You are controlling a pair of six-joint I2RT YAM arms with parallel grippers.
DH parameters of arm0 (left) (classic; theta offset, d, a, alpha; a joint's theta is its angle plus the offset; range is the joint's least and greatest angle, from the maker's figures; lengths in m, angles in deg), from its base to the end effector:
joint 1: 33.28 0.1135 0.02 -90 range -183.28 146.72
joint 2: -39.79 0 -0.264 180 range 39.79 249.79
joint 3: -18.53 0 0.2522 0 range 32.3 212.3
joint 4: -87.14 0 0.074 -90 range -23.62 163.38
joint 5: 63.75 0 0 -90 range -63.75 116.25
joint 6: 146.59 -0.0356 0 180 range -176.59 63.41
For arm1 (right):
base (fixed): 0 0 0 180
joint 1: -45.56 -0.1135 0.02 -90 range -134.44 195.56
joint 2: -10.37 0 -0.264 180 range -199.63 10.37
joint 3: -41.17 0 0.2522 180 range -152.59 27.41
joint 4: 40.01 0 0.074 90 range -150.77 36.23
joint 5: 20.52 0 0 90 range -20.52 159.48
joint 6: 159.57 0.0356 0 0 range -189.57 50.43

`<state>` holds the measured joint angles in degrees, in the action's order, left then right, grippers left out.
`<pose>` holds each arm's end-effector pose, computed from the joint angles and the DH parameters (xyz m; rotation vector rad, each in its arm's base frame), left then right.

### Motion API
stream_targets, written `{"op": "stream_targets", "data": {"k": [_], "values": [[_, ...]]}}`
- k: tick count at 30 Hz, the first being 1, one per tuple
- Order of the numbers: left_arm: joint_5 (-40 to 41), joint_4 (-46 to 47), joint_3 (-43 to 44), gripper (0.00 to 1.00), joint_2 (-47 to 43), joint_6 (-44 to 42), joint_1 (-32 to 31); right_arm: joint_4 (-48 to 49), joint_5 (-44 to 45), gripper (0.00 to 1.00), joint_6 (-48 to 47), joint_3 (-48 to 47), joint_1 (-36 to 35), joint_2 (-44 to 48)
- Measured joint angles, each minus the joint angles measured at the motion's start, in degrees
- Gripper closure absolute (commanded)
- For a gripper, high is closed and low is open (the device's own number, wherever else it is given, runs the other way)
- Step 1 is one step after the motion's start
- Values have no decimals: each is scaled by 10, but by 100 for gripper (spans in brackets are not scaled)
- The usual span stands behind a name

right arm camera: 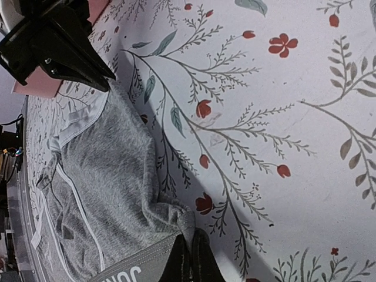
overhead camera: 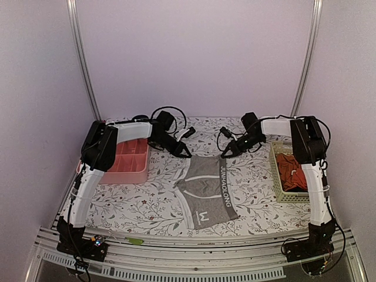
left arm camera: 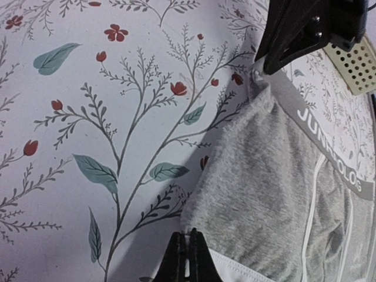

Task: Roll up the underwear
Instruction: Pick up the underwear from the center of the board, then fold the underwear at the center of the board.

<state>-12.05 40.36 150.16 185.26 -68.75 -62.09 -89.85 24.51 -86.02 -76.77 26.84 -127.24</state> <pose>0.4559 -0.2759 0.1140 1.1171 2.3226 -0.9793 0.4533 0.1802 0.1137 -0.9718 2.4219 1.0862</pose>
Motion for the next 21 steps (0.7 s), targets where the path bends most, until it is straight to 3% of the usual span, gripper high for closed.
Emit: {"op": "stream_targets", "data": {"k": [7,21], "values": [[5,7,-19,100,-71,1,6,-3,38,100,3,-16,9,101],[28,88,-48,100,-343,22,5,29,59,100,33,-61,13,302]]}}
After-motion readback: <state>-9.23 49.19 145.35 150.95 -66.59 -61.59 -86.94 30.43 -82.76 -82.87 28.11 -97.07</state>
